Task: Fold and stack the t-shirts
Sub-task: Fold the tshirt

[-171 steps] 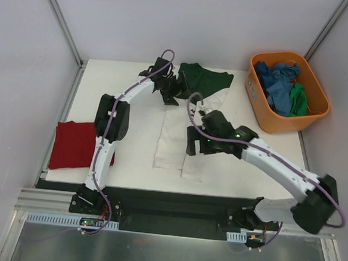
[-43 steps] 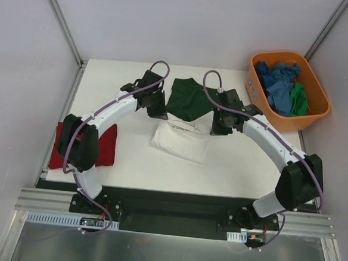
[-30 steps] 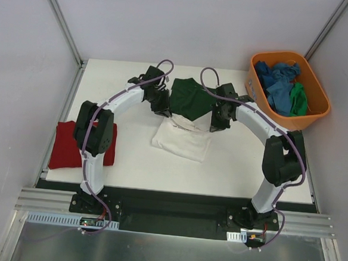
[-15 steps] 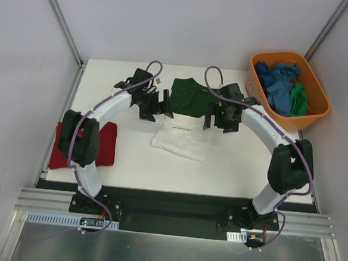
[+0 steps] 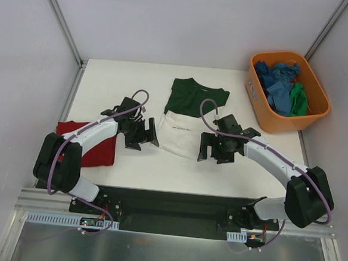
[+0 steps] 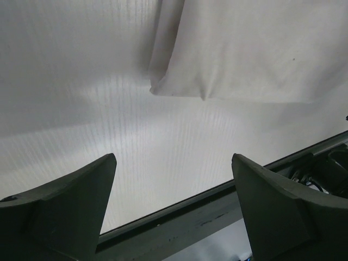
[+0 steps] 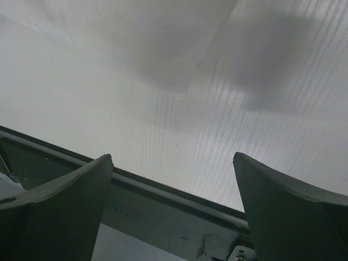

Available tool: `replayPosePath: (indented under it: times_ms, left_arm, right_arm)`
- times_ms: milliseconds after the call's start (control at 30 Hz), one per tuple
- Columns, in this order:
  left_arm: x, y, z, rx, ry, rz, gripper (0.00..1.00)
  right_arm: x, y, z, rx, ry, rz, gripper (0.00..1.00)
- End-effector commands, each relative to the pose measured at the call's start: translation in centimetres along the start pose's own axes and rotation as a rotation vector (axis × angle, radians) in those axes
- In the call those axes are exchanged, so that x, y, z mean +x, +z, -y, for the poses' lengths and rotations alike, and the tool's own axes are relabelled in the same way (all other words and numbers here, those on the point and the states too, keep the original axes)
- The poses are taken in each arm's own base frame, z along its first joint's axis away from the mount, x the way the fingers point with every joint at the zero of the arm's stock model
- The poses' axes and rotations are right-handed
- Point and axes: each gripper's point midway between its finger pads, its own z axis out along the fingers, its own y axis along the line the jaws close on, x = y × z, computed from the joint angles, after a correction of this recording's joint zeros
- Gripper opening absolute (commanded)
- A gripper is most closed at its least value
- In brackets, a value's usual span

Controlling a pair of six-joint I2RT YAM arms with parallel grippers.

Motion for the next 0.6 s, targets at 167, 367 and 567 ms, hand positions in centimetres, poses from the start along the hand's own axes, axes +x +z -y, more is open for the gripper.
replayPosePath:
  times_ms: [167, 367, 567]
  left_arm:
    - [-1.8, 2.8, -1.1, -0.021, 0.014, 0.010, 0.55]
    - [-1.9, 4.5, -1.4, -0.021, 0.003, -0.036, 0.40]
    - [-2.5, 5.6, -0.9, 0.013, 0.012, -0.055, 0.31]
  right_arm:
    - [-0.1, -1.0, -1.6, -0.057, 0.017, 0.049, 0.97]
    - [0.3, -0.7, -1.4, -0.037, 0.013, 0.040, 0.97]
    - [0.8, 0.2, -1.4, -0.012, 0.005, 0.007, 0.97]
